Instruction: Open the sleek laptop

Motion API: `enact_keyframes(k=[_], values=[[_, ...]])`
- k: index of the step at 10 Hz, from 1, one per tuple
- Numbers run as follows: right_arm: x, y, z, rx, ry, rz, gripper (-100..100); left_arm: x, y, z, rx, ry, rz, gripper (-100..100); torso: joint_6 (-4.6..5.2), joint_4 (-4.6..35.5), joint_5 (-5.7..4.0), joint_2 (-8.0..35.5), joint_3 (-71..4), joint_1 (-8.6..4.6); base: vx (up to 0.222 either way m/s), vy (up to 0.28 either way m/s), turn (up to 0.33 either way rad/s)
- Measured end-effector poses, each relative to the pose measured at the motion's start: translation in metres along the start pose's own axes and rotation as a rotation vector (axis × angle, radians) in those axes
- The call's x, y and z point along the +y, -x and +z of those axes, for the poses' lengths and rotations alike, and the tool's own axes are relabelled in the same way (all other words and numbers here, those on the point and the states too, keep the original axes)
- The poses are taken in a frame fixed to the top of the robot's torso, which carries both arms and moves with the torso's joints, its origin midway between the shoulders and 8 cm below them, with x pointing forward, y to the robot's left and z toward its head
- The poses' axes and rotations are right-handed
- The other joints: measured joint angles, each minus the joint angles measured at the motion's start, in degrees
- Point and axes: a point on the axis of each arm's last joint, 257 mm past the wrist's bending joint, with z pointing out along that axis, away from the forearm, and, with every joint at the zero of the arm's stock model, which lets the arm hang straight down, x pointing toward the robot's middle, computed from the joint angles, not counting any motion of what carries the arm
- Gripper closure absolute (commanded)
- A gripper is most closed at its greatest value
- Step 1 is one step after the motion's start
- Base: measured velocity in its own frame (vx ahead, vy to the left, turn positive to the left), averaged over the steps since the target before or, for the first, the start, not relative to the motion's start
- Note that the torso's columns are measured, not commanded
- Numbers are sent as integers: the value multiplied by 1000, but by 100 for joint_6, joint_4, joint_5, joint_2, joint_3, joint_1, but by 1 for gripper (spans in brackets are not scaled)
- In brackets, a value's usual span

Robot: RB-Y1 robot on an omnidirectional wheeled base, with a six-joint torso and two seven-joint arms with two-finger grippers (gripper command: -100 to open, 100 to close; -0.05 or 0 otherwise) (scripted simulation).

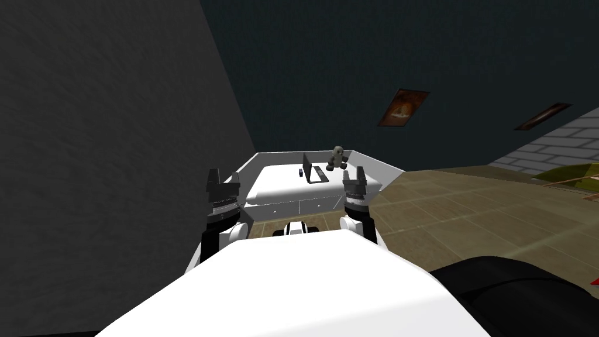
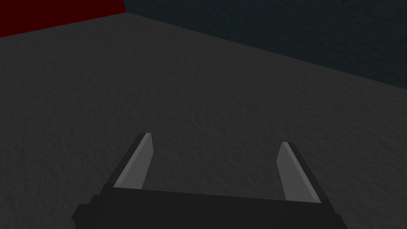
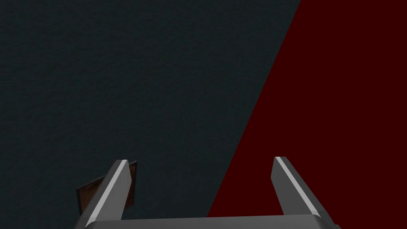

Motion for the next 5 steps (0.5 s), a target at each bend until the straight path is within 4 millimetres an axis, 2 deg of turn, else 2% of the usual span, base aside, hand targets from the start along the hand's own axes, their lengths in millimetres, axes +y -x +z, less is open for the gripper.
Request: enact_keyframes(k=[5], values=[[-16,-4,20,-12,18,240,-100,0,0,0,0,0,0,0,0,2,0,2,-1,-1,16,0,-32]])
